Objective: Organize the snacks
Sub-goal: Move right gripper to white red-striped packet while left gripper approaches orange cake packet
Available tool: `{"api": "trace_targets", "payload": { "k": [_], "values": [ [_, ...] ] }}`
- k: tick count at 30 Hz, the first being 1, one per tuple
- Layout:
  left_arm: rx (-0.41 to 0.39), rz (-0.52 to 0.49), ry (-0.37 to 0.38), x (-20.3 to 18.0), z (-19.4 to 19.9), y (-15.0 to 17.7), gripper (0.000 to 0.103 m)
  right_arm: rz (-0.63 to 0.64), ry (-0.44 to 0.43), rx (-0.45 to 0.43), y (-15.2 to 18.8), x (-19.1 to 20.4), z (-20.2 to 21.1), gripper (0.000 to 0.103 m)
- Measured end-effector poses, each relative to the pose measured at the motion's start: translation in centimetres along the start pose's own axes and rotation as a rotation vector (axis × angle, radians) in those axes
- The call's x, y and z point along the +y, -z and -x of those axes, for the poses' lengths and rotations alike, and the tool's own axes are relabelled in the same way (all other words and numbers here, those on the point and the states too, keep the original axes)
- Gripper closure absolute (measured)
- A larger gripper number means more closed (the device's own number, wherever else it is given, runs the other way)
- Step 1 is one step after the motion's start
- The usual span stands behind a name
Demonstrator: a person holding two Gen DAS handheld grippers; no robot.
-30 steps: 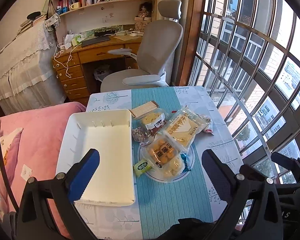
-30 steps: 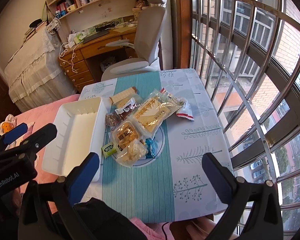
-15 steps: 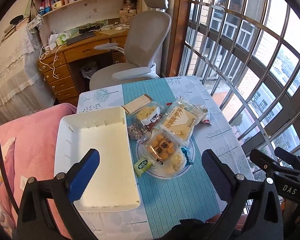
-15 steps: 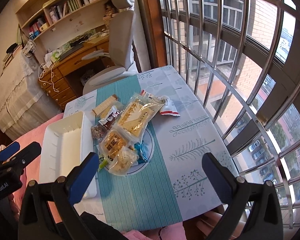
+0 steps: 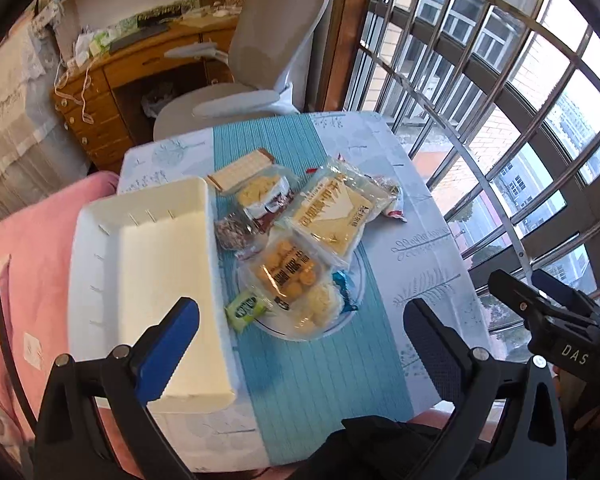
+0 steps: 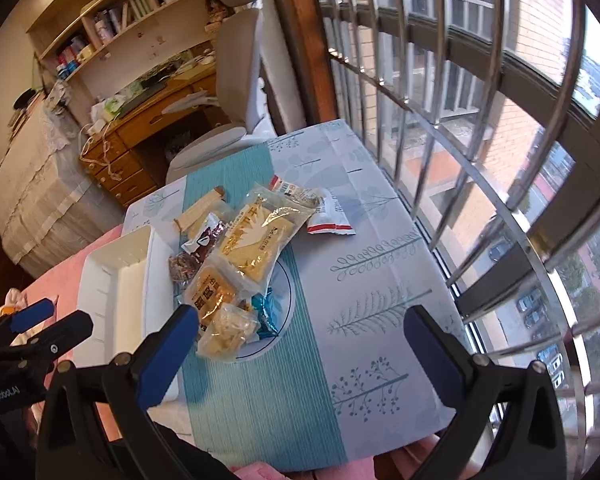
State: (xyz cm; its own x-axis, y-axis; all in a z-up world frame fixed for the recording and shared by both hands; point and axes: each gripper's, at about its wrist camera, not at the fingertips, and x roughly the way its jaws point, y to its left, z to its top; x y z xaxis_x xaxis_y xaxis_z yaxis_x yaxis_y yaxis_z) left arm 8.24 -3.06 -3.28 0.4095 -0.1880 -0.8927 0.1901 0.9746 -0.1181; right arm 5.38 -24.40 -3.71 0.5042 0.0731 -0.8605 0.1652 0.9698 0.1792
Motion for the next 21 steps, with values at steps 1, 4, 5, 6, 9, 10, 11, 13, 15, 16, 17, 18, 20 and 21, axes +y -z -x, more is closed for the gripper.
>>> {"api": "trace_targets", "payload": {
  "k": [1, 4, 5, 6, 9, 10, 11, 13, 15, 16, 17, 18, 20, 21],
  "values": [
    [0.018, 0.022, 0.006, -0.1, -0.6, -0.1, 0.001, 0.011, -0.012, 0.006, -0.3, -0.4, -0.4, 0.0],
    [0.063, 0.093, 0.016, -0.6, -2.3, -0.3, 0.001, 0.047, -0.042, 0.001, -1.2, -1.5, -1.4, 0.0],
    [0.074, 0.118, 0.016, -0.6, -2.8, -0.3, 0.001, 0.064, -0.05, 0.0, -1.5, -1.8, -1.9, 0.0],
    [0.084, 0.15, 0.012, -0.7, -3.4, -0.3, 0.001, 0.085, -0.059, -0.001, -1.9, -2.3, -2.3, 0.0],
    [0.11, 0.219, -0.02, -0.7, -5.0, -0.5, 0.001, 0.121, -0.081, -0.004, -3.0, -3.4, -3.6, 0.0],
    [0.118, 0.245, -0.032, -0.7, -5.6, -0.6, 0.001, 0.136, -0.094, -0.005, -3.4, -3.9, -4.3, 0.0],
    [0.126, 0.267, -0.039, -0.6, -6.1, -0.7, 0.001, 0.147, -0.104, -0.007, -3.7, -4.1, -4.8, 0.0],
    [0.146, 0.32, -0.052, -0.3, -7.3, -0.9, 0.001, 0.172, -0.123, -0.01, -4.3, -4.7, -5.9, 0.001],
    [0.16, 0.355, -0.062, 0.0, -8.1, -1.1, 0.001, 0.205, -0.138, -0.013, -5.0, -5.2, -7.3, 0.001],
    [0.166, 0.371, -0.066, 0.1, -8.6, -1.2, 0.001, 0.218, -0.147, -0.013, -5.2, -5.3, -7.8, 0.001],
    [0.174, 0.392, -0.071, 0.3, -9.3, -1.3, 0.001, 0.234, -0.156, -0.013, -5.4, -5.4, -8.4, 0.001],
    [0.182, 0.406, -0.072, 0.4, -9.8, -1.5, 0.001, 0.25, -0.167, -0.012, -5.7, -5.5, -9.0, 0.001],
    [0.205, 0.445, -0.075, 0.8, -11.1, -1.8, 0.002, 0.292, -0.189, -0.015, -6.0, -5.5, -10.2, 0.001],
    [0.216, 0.461, -0.078, 1.0, -11.8, -1.9, 0.002, 0.319, -0.193, -0.024, -6.1, -5.4, -10.9, 0.001]
  ]
}}
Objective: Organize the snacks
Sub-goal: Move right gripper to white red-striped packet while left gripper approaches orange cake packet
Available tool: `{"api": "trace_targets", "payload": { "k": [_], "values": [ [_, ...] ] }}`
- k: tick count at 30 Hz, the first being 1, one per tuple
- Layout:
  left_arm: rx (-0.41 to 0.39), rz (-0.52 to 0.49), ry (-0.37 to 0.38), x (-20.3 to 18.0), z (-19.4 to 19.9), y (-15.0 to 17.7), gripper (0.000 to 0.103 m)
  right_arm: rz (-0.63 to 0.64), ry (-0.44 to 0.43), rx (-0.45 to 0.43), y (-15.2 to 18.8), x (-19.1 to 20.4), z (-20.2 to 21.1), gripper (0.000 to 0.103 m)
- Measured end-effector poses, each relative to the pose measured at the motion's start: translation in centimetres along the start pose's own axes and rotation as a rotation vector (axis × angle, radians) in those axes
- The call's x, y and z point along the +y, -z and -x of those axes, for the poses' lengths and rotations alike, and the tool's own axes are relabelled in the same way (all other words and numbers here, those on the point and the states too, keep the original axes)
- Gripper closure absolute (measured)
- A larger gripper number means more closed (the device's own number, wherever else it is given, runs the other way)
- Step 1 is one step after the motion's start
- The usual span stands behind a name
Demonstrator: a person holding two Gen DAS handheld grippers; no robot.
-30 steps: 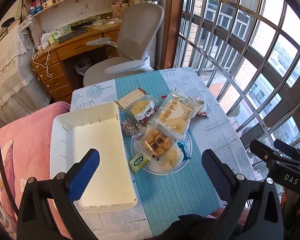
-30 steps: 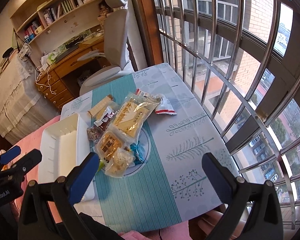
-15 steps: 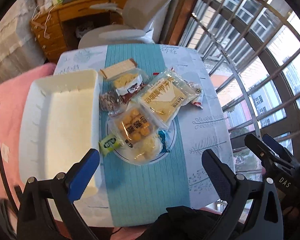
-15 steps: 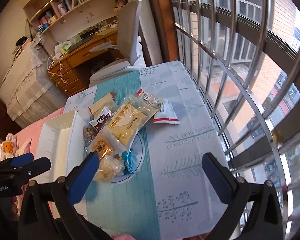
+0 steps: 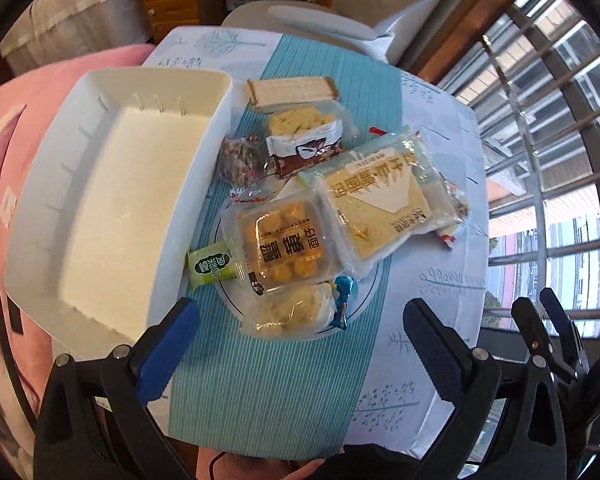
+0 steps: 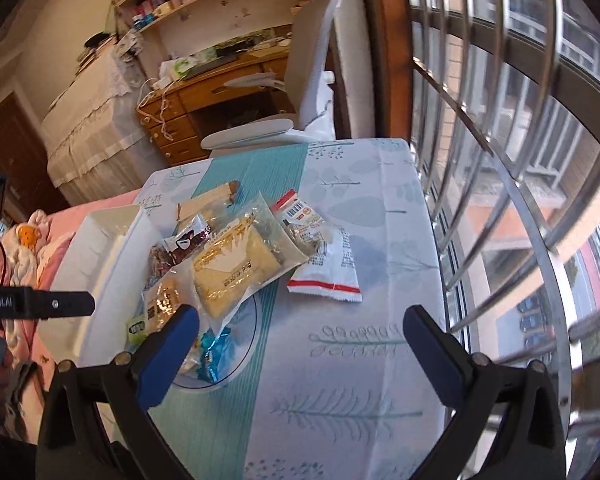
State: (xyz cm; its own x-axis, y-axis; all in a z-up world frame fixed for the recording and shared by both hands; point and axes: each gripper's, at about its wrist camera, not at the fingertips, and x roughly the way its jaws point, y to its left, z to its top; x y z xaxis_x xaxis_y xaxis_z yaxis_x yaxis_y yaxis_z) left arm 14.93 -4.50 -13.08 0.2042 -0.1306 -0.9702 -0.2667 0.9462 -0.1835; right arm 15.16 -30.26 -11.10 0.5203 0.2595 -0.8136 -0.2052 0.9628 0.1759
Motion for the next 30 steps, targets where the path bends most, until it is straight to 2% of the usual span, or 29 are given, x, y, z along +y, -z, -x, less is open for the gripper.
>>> {"api": "trace_targets", "payload": {
  "k": [5, 11, 20, 25, 30],
  "values": [
    [0.056, 0.068, -0.046, 0.1, -3.3, -1.2, 0.002, 0.067, 0.008, -0.003, -0.4, -0.2, -3.2, 0.001],
    [0.098, 0.116, -0.05, 0.5, -6.3, -2.5, 0.002, 0.151, 0.052, 0.025, -0.2, -0.3, -7.4, 0.002],
    [0.155, 0.171, -0.084, 1.6, -10.4, -3.9, 0.002, 0.281, 0.175, 0.056, 0.8, -0.1, -13.0, 0.012],
    [0.178, 0.179, -0.09, 2.2, -12.4, -4.3, 0.003, 0.327, 0.183, 0.033, 0.9, 0.1, -14.6, 0.014],
    [0.187, 0.192, -0.069, 2.7, -14.1, -4.6, 0.004, 0.355, 0.19, 0.019, 0.5, 0.5, -15.7, 0.022]
  ]
}}
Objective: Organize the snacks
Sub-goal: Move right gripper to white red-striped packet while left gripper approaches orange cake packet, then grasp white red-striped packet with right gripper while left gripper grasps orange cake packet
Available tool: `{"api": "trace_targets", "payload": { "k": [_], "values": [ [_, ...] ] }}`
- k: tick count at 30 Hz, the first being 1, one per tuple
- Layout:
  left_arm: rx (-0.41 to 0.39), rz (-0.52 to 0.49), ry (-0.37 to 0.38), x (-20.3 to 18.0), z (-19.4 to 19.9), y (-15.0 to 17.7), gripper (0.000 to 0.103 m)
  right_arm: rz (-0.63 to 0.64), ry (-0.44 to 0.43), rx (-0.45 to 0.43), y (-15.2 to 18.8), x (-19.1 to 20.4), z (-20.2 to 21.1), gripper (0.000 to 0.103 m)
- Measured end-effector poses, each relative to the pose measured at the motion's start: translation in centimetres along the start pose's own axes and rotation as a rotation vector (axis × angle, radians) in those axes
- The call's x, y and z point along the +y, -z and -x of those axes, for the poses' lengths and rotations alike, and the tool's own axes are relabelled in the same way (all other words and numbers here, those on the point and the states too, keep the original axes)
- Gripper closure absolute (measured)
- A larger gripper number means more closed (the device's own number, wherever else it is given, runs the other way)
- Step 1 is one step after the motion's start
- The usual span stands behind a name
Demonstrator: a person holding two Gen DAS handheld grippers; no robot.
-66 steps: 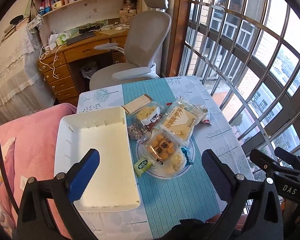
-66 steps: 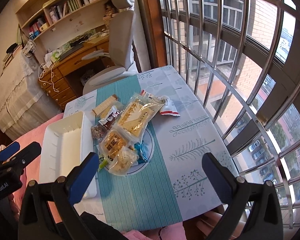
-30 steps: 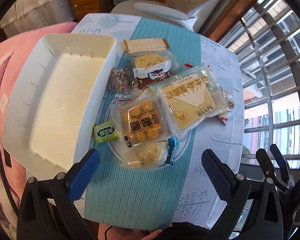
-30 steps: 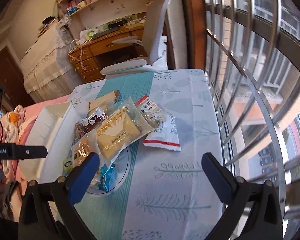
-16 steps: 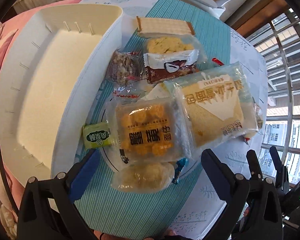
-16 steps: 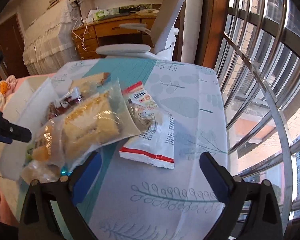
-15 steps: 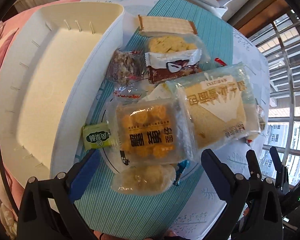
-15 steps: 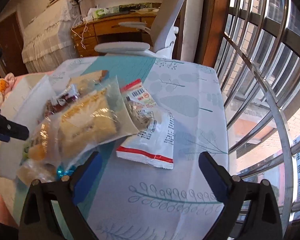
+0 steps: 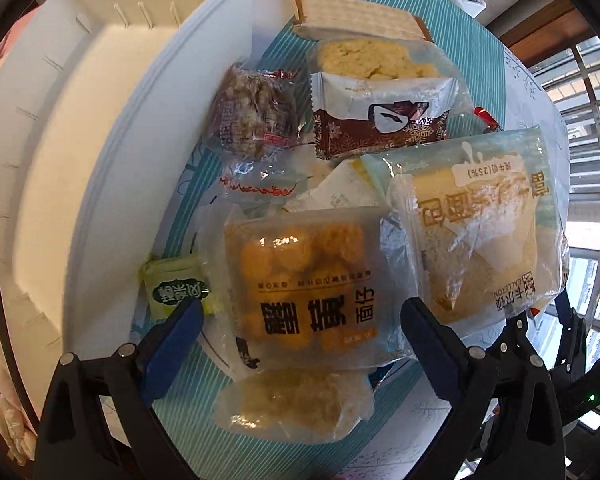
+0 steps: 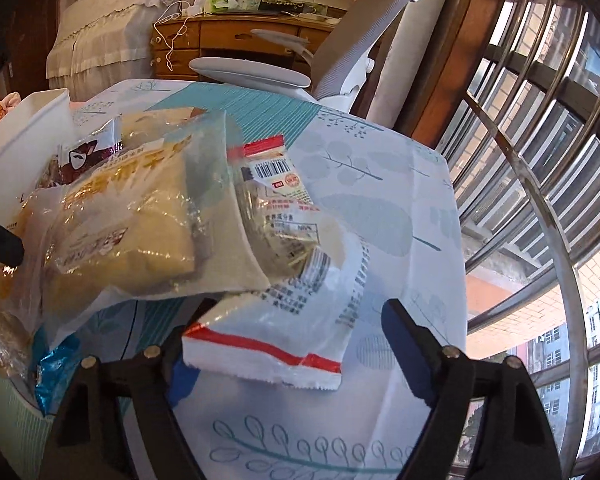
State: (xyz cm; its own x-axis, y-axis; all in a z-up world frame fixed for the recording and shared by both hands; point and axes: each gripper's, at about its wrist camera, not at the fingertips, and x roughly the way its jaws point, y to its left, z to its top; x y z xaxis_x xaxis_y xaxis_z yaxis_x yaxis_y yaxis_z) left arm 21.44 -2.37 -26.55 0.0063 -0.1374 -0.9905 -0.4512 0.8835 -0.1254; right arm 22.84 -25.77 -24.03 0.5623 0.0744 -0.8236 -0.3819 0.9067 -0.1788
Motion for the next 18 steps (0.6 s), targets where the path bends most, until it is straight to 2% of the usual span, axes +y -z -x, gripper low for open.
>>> {"api": "trace_targets", "payload": {
  "k": [6, 18],
  "values": [
    [-0.002, 0.004, 0.047, 0.0, -1.0, -0.5, 0.009, 0.002, -0.005, 0.011, -0.3, 0.2, -0.5, 0.038],
    [-0.018, -0.011, 0.052, 0.4, -1.6, -0.3, 0.018, -0.031, -0.027, 0.038, 0.2, -0.8, 0.4, 0.048]
  ]
}}
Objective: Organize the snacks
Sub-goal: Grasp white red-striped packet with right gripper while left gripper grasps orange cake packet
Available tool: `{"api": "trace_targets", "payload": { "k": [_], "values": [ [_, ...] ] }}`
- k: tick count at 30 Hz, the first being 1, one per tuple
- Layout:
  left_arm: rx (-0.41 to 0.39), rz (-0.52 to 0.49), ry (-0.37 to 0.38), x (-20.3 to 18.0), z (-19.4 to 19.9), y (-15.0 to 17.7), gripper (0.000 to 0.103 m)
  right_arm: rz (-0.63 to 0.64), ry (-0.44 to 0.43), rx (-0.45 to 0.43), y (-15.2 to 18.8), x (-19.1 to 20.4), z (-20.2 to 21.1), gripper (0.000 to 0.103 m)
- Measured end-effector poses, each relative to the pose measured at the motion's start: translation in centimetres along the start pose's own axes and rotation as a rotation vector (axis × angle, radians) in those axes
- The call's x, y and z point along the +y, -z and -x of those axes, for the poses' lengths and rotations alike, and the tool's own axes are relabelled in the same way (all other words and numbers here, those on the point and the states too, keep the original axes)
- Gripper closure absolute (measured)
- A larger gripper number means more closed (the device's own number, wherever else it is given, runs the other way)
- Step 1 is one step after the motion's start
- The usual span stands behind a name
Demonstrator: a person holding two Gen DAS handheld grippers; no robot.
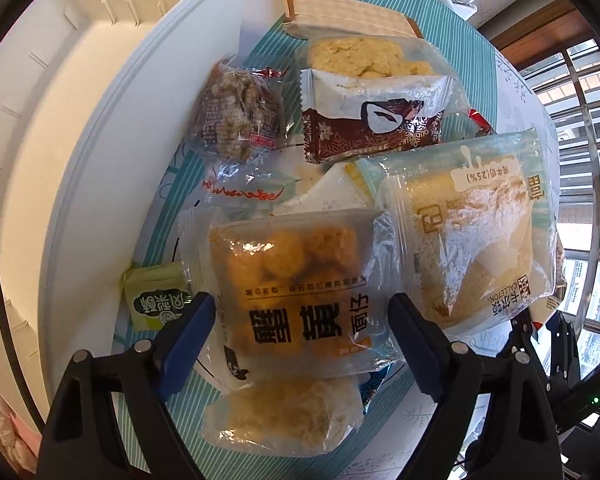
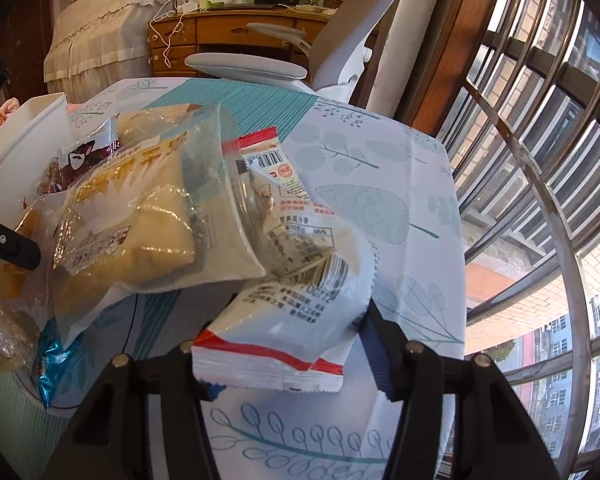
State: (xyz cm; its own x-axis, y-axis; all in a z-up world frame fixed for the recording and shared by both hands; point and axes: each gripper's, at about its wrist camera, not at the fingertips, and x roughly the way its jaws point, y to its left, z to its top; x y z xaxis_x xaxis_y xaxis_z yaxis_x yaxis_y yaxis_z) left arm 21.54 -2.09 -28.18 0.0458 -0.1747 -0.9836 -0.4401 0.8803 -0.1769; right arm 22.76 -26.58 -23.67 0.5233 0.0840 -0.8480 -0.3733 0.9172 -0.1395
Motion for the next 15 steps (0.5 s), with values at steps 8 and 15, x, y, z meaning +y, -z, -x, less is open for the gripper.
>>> {"api": "trace_targets", "payload": {
  "k": [8, 15],
  "values": [
    [-0.016, -0.004, -0.011, -0.2, 1.3, 1.2, 0.029, -0.035, -0.009, 0.018, 0.3, -0.7, 1.4, 0.05],
    [-0.012, 0.004, -0.024, -0.5, 2.0, 1.7, 0.031, -0.06, -0.004, 0.018, 0.7, -1.6, 2.8, 0.05]
  ]
}}
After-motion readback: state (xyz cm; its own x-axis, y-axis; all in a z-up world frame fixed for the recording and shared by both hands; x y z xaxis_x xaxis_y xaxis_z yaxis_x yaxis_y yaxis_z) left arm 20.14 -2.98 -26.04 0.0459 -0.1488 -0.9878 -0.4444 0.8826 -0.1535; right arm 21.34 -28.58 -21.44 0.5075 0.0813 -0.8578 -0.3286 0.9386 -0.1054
